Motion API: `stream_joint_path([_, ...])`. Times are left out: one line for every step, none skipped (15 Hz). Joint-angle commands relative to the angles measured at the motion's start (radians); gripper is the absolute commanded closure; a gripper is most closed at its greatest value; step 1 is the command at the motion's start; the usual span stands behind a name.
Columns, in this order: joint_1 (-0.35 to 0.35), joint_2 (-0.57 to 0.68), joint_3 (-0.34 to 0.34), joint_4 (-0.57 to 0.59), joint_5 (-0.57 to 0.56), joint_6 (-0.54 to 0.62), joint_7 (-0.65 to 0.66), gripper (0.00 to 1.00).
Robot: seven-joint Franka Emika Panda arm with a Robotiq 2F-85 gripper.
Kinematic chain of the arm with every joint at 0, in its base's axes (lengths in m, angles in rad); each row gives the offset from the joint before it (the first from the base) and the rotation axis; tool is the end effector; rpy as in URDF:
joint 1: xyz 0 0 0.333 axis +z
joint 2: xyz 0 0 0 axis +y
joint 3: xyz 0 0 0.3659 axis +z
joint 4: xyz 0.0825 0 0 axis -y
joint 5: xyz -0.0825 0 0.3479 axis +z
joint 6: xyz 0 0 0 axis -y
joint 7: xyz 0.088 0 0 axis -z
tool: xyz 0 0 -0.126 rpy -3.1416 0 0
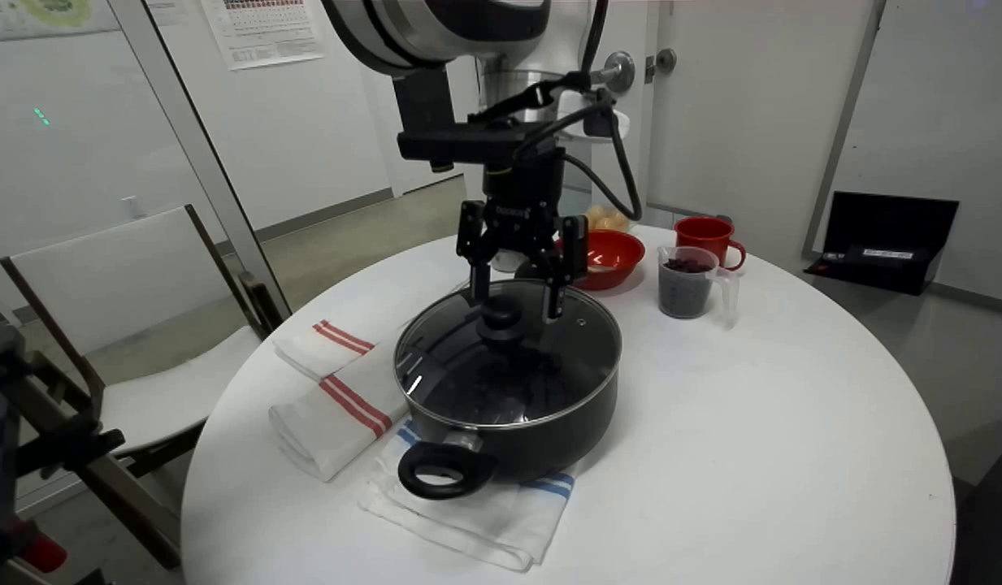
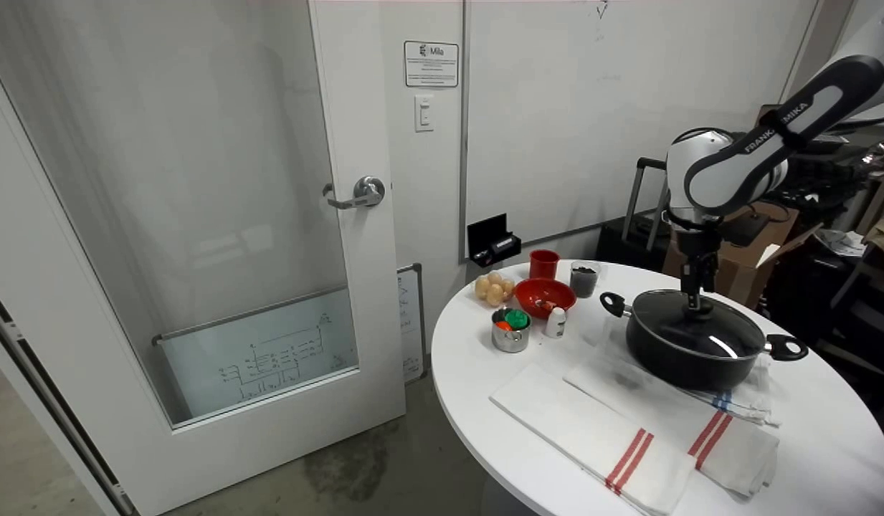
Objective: Remove the glass lid from the pot.
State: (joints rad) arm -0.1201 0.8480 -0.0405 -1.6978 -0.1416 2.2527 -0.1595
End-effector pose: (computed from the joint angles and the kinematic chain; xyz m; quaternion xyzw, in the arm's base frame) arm 0.6321 -0.1059 0.1262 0.9857 0.0561 -0.1541 0.0398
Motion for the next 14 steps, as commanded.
stream_joint_path([-0.011,0.040,0.011,0.054,0.020,-0.024,-0.033,0.00])
stream_joint_path([-0.010,0.043,0.012,0.056,0.019,-0.022,-0.033,0.00])
stream_joint_path([-0.009,0.044,0.012,0.055,0.018,-0.021,-0.033,0.00])
stream_joint_path([-0.009,0.044,0.013,0.055,0.018,-0.020,-0.034,0.00])
stream_joint_path([-0.008,0.043,0.013,0.053,0.017,-0.018,-0.033,0.07])
stream_joint_path([-0.008,0.042,0.013,0.052,0.016,-0.017,-0.034,0.28])
stream_joint_path([-0.009,0.041,0.012,0.050,0.017,-0.016,-0.033,0.31])
stream_joint_path([-0.009,0.039,0.012,0.048,0.016,-0.016,-0.032,0.32])
stream_joint_path([-0.009,0.037,0.011,0.046,0.016,-0.014,-0.032,0.38])
stream_joint_path([-0.008,0.035,0.011,0.044,0.016,-0.014,-0.031,0.44])
stream_joint_path([-0.008,0.031,0.014,0.042,0.020,-0.014,-0.031,0.54])
stream_joint_path([-0.007,0.028,0.017,0.041,0.021,-0.016,-0.031,0.61])
stream_joint_path([-0.007,0.023,0.019,0.038,0.023,-0.018,-0.031,0.69])
stream_joint_path([-0.007,0.016,0.019,0.035,0.023,-0.018,-0.033,0.75])
